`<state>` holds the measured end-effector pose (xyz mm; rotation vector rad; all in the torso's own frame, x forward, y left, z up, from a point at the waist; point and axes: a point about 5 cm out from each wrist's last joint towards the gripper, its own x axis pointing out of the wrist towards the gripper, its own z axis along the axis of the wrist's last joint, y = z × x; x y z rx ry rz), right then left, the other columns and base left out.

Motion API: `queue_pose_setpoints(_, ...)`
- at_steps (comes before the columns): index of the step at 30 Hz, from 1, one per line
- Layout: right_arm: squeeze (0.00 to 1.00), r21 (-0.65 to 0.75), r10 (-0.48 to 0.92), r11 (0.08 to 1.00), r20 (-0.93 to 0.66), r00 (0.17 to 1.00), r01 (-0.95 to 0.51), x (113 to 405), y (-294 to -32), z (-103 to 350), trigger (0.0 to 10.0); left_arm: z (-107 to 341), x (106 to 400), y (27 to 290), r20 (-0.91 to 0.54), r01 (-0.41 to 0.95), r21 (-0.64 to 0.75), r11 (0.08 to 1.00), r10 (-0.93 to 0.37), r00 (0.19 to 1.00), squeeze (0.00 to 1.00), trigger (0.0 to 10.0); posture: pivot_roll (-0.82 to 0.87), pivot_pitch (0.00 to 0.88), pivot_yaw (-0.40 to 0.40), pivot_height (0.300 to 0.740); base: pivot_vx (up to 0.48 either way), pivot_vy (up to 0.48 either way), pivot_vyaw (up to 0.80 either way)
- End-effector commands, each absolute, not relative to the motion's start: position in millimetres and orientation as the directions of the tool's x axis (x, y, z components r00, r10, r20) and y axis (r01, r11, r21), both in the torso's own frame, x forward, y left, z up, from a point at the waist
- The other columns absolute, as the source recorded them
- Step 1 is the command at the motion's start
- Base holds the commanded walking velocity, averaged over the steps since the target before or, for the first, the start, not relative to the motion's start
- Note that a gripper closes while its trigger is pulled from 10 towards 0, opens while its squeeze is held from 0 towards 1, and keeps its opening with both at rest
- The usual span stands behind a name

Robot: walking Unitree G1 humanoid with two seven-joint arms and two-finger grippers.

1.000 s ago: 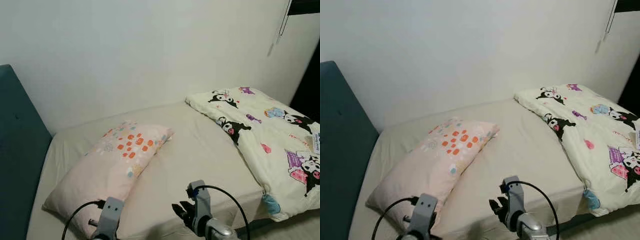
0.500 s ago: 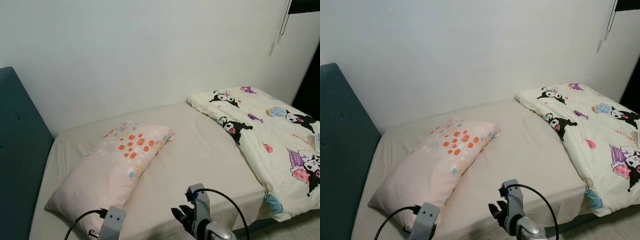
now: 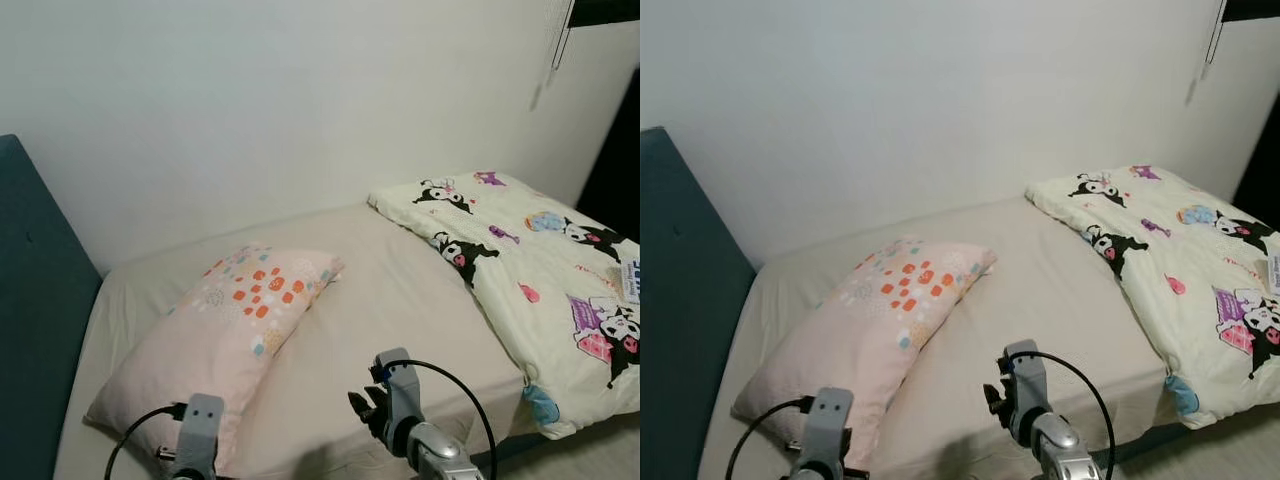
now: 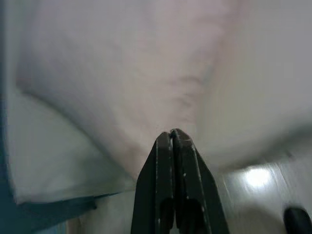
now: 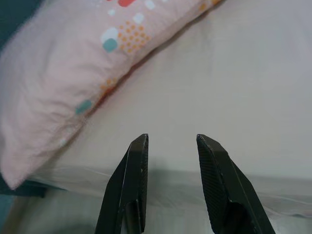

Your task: Clean up the room

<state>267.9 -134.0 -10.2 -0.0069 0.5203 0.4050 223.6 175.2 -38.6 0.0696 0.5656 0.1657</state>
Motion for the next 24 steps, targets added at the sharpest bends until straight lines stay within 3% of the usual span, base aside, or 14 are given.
queue_pose_setpoints(1, 0.00, 0.050, 0.368, 0.916, -0.498, 0.785, -0.398, 266, -130, -14, 10.0, -38, 225, 184, -0.526, -0.276, 0.109, 0.955, 0.291, 0.799, 0.00, 10.0, -0.08, 0.000, 0.026, 0.738, 0.000, 0.000, 0.00)
queue_pose_setpoints(15, 0.00, -0.049, 0.345, 0.915, -0.418, 0.841, -0.400, 273, -137, -2, 10.0, -18, 244, 184, -0.416, -0.354, 0.028, 0.935, 0.333, 0.846, 0.00, 10.0, -0.07, 0.000, 0.015, 0.738, 0.000, 0.000, 0.00)
queue_pose_setpoints(21, 0.00, 0.058, 0.348, 0.931, -0.432, 0.832, -0.360, 276, -135, -3, 10.0, -21, 238, 172, -0.400, -0.142, 0.104, 0.984, 0.172, 0.900, 0.00, 10.0, -0.06, 0.000, 0.013, 0.738, 0.000, 0.000, 0.00)
queue_pose_setpoints(24, 0.00, 0.102, 0.352, 0.934, -0.436, 0.829, -0.343, 278, -135, -3, 10.0, -23, 235, 172, -0.418, -0.144, 0.074, 0.987, 0.162, 0.894, 0.00, 10.0, -0.06, 0.000, 0.015, 0.738, 0.000, 0.000, 0.00)
